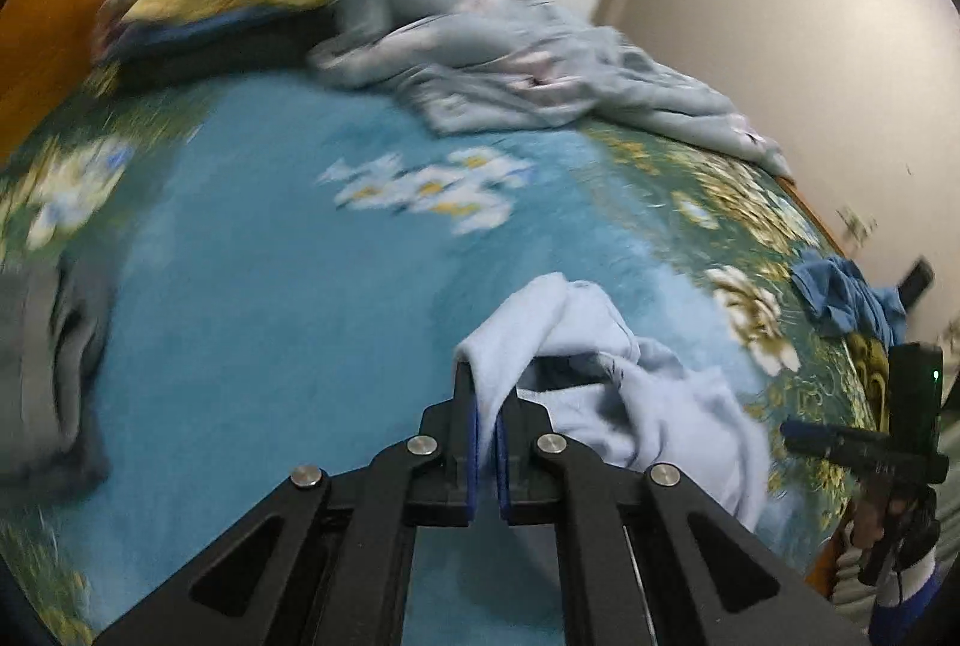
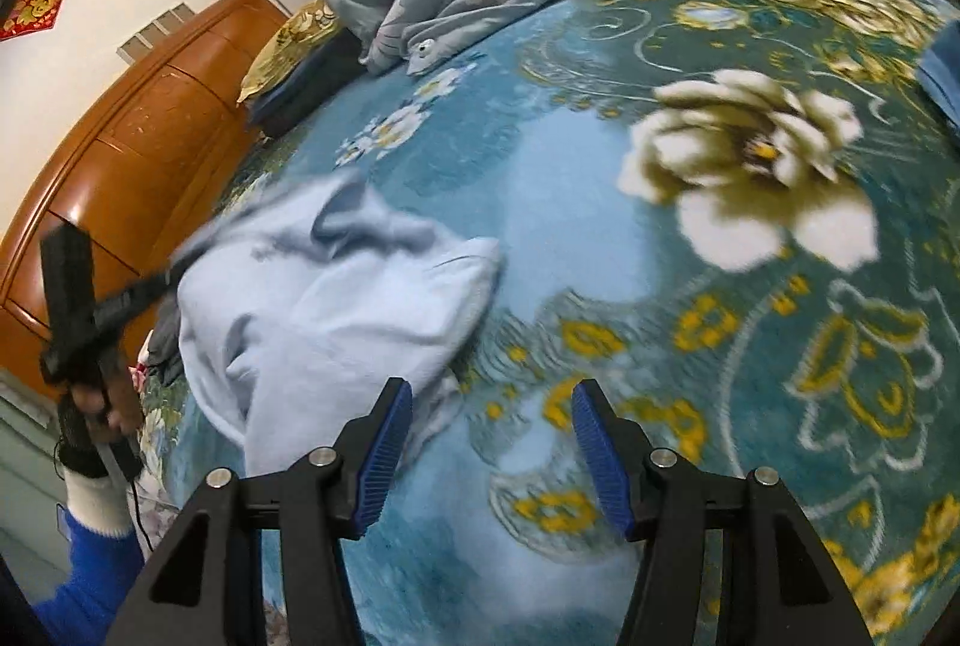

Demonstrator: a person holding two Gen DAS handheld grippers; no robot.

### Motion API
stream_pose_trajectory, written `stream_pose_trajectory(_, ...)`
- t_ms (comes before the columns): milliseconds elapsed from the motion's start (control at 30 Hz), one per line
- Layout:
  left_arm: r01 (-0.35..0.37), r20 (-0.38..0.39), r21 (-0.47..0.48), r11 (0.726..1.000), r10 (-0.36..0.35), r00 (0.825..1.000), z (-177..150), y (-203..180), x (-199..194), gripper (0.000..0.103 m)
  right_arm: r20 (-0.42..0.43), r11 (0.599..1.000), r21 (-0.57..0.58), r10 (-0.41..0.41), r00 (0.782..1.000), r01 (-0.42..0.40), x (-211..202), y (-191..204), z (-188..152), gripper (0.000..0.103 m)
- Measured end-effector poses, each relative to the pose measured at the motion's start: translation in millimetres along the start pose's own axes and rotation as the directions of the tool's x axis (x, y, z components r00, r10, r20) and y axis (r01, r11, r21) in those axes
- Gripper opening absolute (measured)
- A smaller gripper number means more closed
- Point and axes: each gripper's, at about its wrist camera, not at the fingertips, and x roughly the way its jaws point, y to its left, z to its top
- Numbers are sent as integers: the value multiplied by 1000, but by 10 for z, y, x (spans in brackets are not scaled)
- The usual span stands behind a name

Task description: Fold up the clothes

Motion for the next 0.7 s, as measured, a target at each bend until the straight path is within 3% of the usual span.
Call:
stream_pose_trajectory(233, 101, 18, -111, 989, -100, 995, -157, 318, 82, 10, -40, 998, -6, 58, 998, -58, 368, 168, 271, 60)
stream_pose_trajectory(300, 116, 17, -113, 987, -115, 993, -113, 332, 123, 26, -53, 998, 14, 64, 997, -63, 468, 177, 301, 60)
stream_pose_trajectory(333, 118, 14, -115, 986, -117, 993, -88, 341, 148, 42, -60, 997, 23, 69, 996, -68, 513, 175, 301, 60)
stream_pose_trajectory(367, 117, 10, -118, 986, -117, 993, -63, 351, 175, 48, -68, 997, 32, 75, 995, -73, 558, 172, 301, 60)
stream_pose_trajectory(700, 183, -87, -147, 972, -197, 976, 213, 372, 694, 49, -51, 989, 101, 110, 993, -105, 742, 163, 347, 57)
